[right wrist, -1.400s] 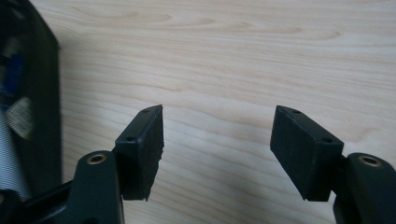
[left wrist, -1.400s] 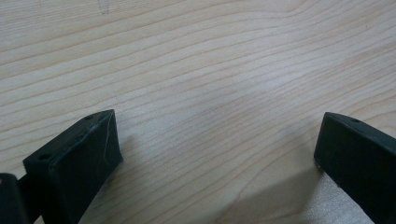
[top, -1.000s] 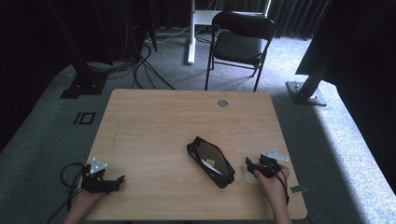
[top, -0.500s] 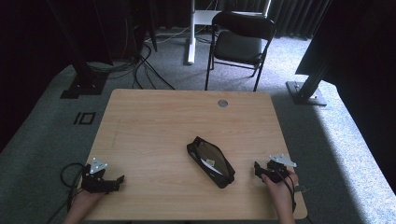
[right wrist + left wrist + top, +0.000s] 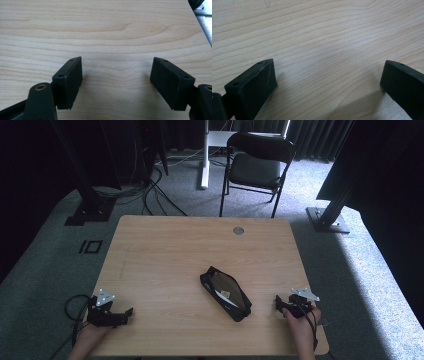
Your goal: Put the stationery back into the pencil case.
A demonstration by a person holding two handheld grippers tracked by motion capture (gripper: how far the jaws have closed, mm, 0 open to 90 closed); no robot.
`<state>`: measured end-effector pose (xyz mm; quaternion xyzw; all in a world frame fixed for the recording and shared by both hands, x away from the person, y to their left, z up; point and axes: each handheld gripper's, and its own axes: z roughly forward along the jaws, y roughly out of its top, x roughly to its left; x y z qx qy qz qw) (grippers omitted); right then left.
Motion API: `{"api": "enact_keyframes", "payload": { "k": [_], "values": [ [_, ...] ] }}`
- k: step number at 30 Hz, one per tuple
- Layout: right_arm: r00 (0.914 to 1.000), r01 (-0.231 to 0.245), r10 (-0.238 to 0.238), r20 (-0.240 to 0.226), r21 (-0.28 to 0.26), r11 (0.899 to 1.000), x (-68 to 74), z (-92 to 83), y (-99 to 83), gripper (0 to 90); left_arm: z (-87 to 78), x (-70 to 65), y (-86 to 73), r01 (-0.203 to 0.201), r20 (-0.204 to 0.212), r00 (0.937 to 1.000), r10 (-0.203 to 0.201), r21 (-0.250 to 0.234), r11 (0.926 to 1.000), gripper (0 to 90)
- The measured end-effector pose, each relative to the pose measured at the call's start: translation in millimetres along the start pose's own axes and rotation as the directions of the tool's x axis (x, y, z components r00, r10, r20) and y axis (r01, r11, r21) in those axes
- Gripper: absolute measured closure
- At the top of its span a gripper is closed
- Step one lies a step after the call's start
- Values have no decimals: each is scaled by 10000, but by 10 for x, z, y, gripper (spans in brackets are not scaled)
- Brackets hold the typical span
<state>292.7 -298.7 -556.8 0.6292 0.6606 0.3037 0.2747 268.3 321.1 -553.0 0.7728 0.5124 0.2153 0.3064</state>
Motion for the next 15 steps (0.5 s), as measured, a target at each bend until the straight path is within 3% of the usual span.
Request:
{"api": "enact_keyframes", "payload": {
  "k": [4,15],
  "values": [
    [9998,127,-126,-130,65,9999,1,10,5,210,0,0,0,2,-1,10000,-2,-3,10000,6],
    [9997,168,-167,-179,87,9998,4,12,6,201,0,0,0,6,4,10000,-6,3,10000,6]
  ]
}}
